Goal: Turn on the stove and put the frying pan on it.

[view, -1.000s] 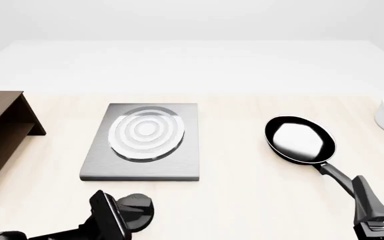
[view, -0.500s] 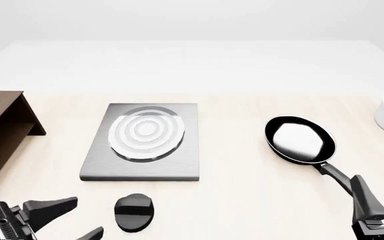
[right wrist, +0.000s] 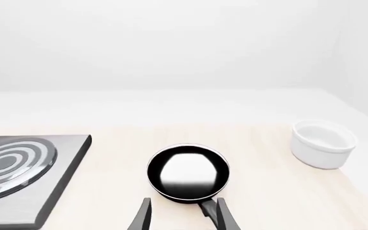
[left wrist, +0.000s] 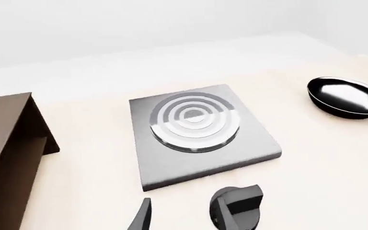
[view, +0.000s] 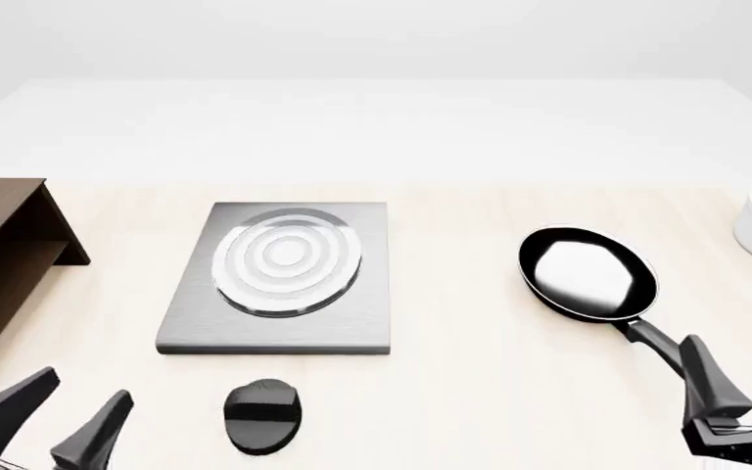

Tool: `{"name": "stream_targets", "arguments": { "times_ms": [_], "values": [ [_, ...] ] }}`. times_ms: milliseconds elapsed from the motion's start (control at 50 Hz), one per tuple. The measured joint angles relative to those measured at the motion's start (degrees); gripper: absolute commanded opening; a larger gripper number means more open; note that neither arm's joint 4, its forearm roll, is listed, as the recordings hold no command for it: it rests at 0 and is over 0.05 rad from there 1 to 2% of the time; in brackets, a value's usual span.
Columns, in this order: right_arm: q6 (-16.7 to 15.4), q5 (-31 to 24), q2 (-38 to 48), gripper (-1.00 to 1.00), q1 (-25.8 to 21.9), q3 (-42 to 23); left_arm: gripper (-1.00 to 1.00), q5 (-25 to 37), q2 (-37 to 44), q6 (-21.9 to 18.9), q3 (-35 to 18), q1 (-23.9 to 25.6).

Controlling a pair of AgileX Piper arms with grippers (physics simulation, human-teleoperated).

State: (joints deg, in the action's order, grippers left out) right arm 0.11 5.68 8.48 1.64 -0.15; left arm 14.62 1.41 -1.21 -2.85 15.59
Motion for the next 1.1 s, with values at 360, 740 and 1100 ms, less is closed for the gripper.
{"name": "stream_targets", "arguments": {
  "times_ms": [360, 740, 1100],
  "values": [
    [-0.6, 5.7, 14.1, 1.0, 0.0, -2.4, 1.0, -5.5, -1.2, 2.7, 2.4, -8.5],
    [0.7, -17.5, 18.0, 1.0, -3.2, -16.9, 1.0, -6.3, -1.4, 4.3, 2.8, -9.6],
    [1.6, -32.2, 31.4, 1.0, -3.4, -26.8, 1.0, -6.4, -1.4, 4.9, 2.8, -9.5]
  ]
}}
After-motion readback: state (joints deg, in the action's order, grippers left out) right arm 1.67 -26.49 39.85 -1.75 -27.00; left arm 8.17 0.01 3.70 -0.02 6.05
